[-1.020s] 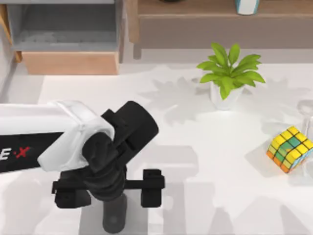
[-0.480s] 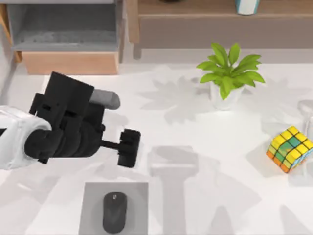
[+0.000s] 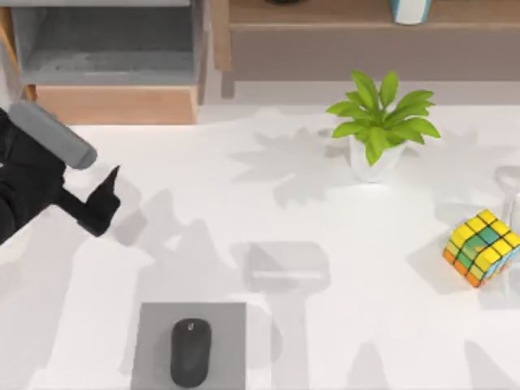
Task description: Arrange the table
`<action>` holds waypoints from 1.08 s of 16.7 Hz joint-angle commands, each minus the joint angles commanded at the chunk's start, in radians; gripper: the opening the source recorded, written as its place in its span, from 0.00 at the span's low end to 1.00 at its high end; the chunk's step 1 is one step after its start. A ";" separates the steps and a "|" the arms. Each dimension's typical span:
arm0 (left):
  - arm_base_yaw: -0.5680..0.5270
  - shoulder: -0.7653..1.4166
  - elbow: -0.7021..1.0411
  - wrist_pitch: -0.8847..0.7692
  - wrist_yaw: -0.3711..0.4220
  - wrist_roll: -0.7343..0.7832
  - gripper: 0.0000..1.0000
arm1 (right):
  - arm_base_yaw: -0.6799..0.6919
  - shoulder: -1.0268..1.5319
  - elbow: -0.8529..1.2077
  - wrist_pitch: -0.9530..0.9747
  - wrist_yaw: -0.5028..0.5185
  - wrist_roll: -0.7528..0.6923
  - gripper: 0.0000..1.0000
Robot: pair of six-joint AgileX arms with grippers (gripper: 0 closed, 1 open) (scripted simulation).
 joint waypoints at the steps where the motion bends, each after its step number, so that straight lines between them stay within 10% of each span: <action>1: 0.056 0.011 -0.029 0.095 0.022 0.097 1.00 | 0.000 0.000 0.000 0.000 0.000 0.000 1.00; 10: 0.507 0.263 -0.171 0.731 0.133 0.805 1.00 | 0.000 0.000 0.000 0.000 0.000 0.000 1.00; 18: 0.642 0.395 -0.104 0.894 0.135 0.999 1.00 | 0.000 0.000 0.000 0.000 0.000 0.000 1.00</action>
